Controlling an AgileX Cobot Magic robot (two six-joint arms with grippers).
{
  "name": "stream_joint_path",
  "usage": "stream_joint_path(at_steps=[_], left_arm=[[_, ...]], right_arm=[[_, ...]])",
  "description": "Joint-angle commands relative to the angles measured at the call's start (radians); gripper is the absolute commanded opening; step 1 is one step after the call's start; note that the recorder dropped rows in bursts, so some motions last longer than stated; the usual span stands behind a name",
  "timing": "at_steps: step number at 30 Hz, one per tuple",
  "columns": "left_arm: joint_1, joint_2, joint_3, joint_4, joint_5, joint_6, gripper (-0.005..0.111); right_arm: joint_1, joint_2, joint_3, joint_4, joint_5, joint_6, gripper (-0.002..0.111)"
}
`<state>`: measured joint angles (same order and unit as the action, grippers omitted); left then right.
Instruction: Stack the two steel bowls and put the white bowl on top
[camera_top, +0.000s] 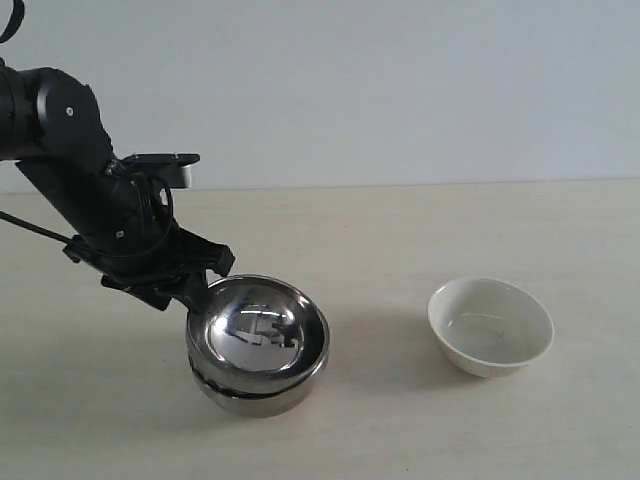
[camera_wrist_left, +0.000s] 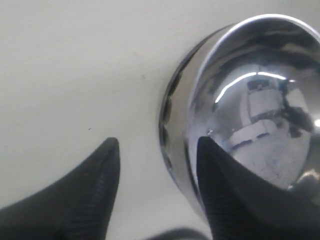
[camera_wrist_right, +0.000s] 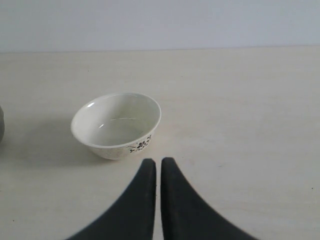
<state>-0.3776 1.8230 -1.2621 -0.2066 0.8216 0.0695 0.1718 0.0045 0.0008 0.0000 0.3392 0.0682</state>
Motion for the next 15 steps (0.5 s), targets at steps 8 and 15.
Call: stream_joint_path(at_steps=[8,15], left_arm=[[0.001,-0.002,-0.006,0.060,0.018,-0.063,0.004],[0.001,0.003,-0.006,0.056,0.018,-0.063,0.004]], right_arm=[[0.000,-0.005,-0.001,-0.010,-0.004,0.001,0.000],[0.000,-0.005,-0.001,-0.010,-0.004,0.001,0.000]])
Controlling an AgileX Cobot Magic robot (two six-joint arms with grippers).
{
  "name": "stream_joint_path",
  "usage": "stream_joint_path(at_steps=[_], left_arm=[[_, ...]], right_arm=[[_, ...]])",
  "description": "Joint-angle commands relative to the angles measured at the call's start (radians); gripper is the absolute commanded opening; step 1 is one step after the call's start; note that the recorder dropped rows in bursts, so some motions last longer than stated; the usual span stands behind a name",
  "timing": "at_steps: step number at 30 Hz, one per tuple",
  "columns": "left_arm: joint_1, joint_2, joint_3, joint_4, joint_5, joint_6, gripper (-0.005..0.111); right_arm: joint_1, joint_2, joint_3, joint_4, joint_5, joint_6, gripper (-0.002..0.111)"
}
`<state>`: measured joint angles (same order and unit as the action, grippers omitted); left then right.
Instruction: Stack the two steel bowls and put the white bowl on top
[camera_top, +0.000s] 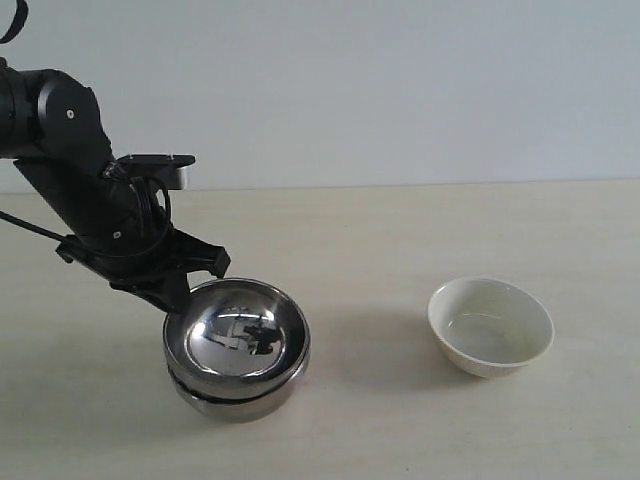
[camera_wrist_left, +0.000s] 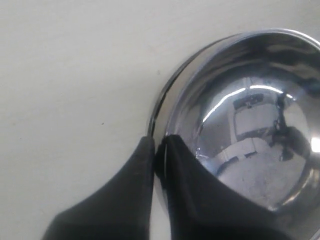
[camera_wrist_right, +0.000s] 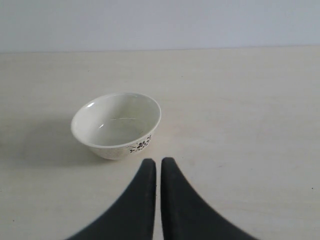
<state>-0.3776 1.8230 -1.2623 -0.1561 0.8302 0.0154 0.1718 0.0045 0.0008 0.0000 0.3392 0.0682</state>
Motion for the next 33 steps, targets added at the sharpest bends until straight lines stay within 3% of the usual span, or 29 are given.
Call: stream_joint_path(at_steps=[1,12,33], left_arm=[[0.001,0.005,-0.006,0.003,0.009,-0.009,0.004],[-0.005,0.092,-0.006,-0.092,-0.020,0.035,0.004],[-0.005,-0.012,-0.005,-0.071,-0.002,0.045,0.004]], right_arm=[[0.000,-0.005,-0.001,-0.010,-0.004,0.001,0.000],[0.000,-0.005,-0.001,-0.010,-0.004,0.001,0.000],[0.000,-0.005,-0.001,-0.010,-0.004,0.001,0.000]])
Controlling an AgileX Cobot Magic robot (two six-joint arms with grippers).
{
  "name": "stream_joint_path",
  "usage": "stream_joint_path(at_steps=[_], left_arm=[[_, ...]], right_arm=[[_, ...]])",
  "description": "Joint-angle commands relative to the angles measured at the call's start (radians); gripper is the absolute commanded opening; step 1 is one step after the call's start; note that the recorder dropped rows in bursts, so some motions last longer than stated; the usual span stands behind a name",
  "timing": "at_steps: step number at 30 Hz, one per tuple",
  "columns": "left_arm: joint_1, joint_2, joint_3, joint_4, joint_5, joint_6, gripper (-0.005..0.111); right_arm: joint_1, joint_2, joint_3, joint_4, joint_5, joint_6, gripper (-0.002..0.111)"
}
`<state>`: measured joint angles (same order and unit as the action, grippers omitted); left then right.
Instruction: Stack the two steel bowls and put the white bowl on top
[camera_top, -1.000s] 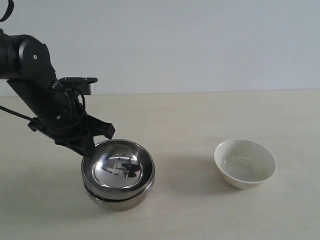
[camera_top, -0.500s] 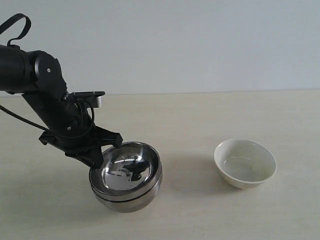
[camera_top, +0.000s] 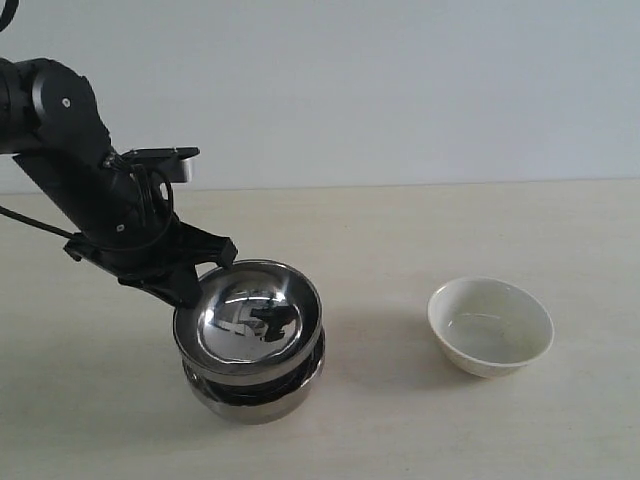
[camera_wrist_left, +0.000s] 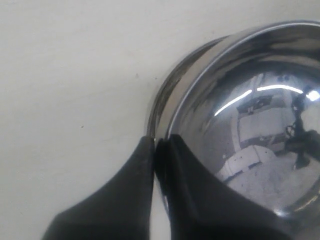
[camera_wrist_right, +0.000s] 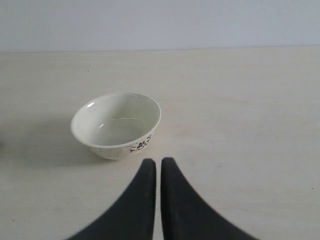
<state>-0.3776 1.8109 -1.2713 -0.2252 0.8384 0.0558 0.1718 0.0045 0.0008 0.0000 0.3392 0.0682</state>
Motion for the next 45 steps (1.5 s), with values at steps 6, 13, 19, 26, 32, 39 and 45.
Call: stream_joint_path(at_steps=[6,13,19,26,32,39,45], left_arm=[[-0.005,0.000,0.004,-0.029,-0.011,0.002,0.004],[-0.005,0.011,0.004,-0.028,-0.013,-0.004,0.004],[-0.005,0.061,0.004,-0.031,-0.009,-0.004,0.004],[-0.005,0.067,0.004,-0.033,-0.001,-0.003,0.034],[-0.005,0.067,-0.013,-0.029,0.022,-0.003,0.045],[-0.005,0.064,-0.063,-0.021,0.075,-0.003,0.045],[-0.005,0.002,-0.096,-0.060,0.044,-0.003,0.045]], right_arm=[[0.000,-0.005,-0.001,-0.010,-0.004,0.001,0.000],[0.000,-0.005,-0.001,-0.010,-0.004,0.001,0.000],[0.000,-0.005,-0.001,-0.010,-0.004,0.001,0.000],[0.000,-0.005,-0.001,-0.010,-0.004,0.001,0.000],[0.000,-0.005,-0.001,-0.010,-0.004,0.001,0.000],[0.000,-0.005,-0.001,-0.010,-0.004,0.001,0.000],[0.000,-0.005,-0.001,-0.010,-0.004,0.001,0.000]])
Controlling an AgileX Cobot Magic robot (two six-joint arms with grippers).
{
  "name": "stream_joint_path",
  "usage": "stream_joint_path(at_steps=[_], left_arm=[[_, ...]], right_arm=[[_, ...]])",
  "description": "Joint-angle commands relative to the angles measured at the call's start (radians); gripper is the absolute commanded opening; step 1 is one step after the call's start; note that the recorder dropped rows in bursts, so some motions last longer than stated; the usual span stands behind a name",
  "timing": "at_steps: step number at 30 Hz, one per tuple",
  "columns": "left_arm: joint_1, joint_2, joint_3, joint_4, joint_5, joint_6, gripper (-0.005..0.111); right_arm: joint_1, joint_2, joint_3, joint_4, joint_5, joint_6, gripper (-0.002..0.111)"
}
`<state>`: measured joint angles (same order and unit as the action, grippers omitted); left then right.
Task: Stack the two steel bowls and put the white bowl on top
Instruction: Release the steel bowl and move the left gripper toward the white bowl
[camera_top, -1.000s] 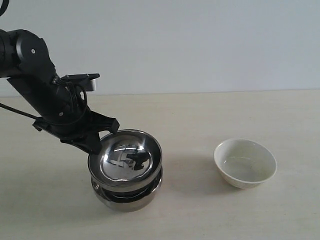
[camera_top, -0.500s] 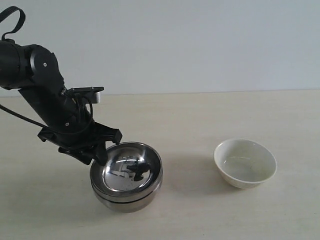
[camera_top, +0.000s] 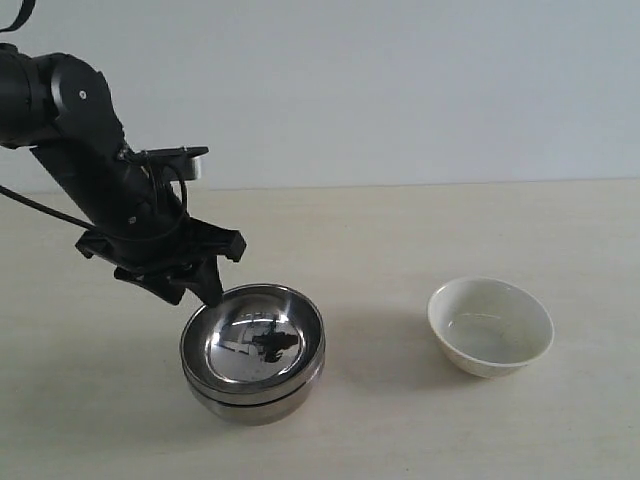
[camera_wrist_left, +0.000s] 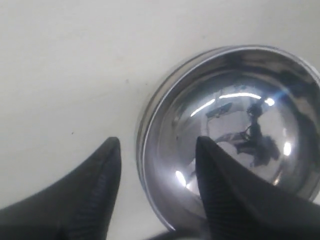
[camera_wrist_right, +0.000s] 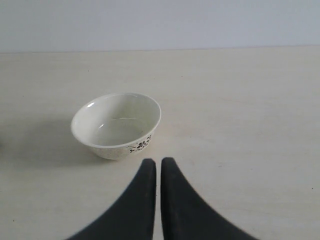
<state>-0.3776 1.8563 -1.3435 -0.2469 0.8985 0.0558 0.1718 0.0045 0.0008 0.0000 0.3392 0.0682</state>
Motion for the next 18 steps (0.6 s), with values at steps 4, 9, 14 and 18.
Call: stream_joint_path(at_steps=[4,9,14,18], left_arm=[[-0.005,-0.063,-0.035,-0.104,-0.065,0.008,0.045],[-0.007,-0.063,-0.035,-0.295,-0.105,0.154,0.045],[-0.050,-0.063,-0.035,-0.377,-0.162,0.233,0.045],[-0.109,-0.063,-0.035,-0.377,-0.213,0.233,0.045]], right_arm=[[0.000,-0.005,-0.001,-0.010,-0.004,0.001,0.000],[0.000,-0.005,-0.001,-0.010,-0.004,0.001,0.000],[0.000,-0.005,-0.001,-0.010,-0.004,0.001,0.000],[0.000,-0.005,-0.001,-0.010,-0.004,0.001,0.000]])
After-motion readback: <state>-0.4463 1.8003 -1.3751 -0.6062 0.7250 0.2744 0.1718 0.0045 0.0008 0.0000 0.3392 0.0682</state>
